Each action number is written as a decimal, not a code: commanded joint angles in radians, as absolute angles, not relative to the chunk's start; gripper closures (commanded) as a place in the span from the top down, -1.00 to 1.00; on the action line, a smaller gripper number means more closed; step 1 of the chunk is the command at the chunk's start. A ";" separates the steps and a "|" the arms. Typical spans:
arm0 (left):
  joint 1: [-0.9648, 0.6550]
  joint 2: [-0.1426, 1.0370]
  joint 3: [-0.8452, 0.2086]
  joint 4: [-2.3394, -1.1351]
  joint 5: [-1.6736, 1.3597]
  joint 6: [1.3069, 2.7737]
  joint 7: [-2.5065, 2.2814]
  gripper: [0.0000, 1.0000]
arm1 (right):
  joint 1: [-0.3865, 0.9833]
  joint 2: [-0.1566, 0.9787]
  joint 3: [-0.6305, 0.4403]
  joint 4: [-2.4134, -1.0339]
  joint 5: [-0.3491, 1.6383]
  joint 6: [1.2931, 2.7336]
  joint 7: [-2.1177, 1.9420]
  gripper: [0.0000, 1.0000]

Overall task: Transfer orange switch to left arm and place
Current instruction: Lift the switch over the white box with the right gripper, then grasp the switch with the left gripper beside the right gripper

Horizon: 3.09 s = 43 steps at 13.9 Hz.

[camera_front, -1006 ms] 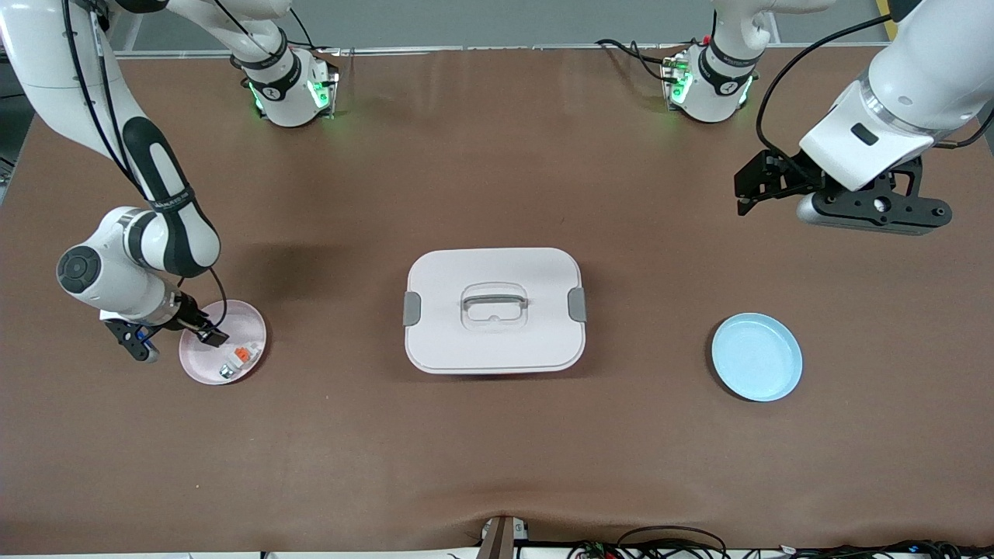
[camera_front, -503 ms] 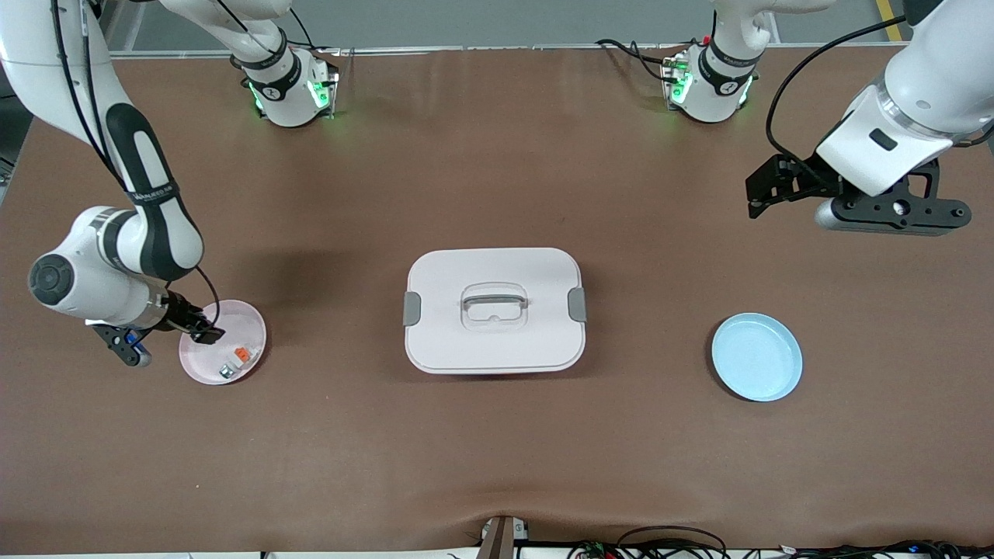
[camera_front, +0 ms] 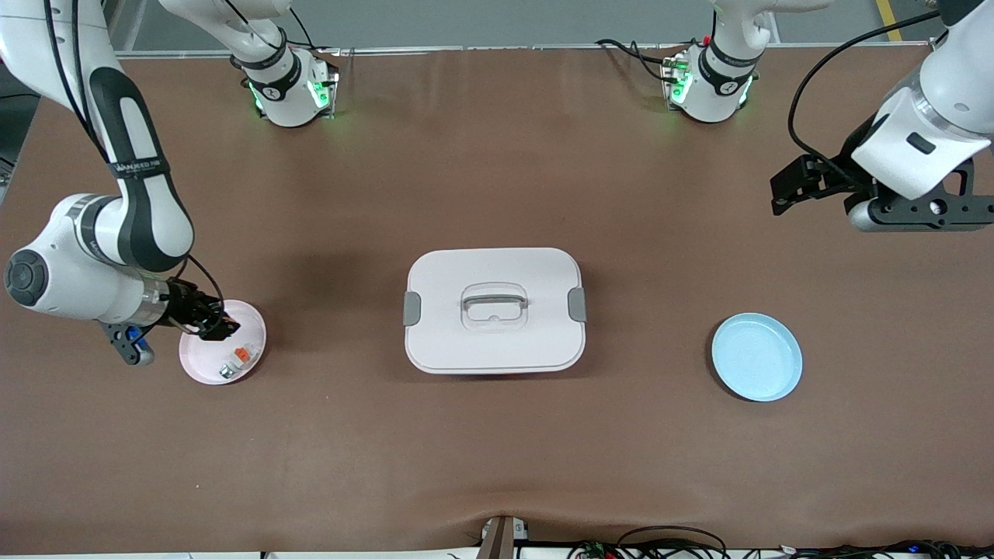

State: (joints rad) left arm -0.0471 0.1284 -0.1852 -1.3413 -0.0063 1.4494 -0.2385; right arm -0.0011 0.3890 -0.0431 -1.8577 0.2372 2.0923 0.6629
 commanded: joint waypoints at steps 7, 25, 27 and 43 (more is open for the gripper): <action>-0.023 0.087 -0.187 -1.338 -0.006 1.424 -0.230 1.00 | 0.274 0.316 -0.044 -1.792 0.432 2.062 1.112 -1.00; -0.164 0.195 -0.206 -1.347 -0.239 1.460 -0.290 1.00 | 0.567 0.385 -0.046 -1.456 0.623 2.077 1.727 -1.00; -0.158 0.201 -0.204 -1.396 -0.380 1.579 -0.339 1.00 | 0.586 0.388 -0.046 -1.425 0.623 2.077 1.779 -1.00; -0.150 0.120 -0.345 -1.765 -0.684 2.244 -0.224 1.00 | 0.695 0.558 -0.046 -1.164 0.623 2.172 2.065 -1.00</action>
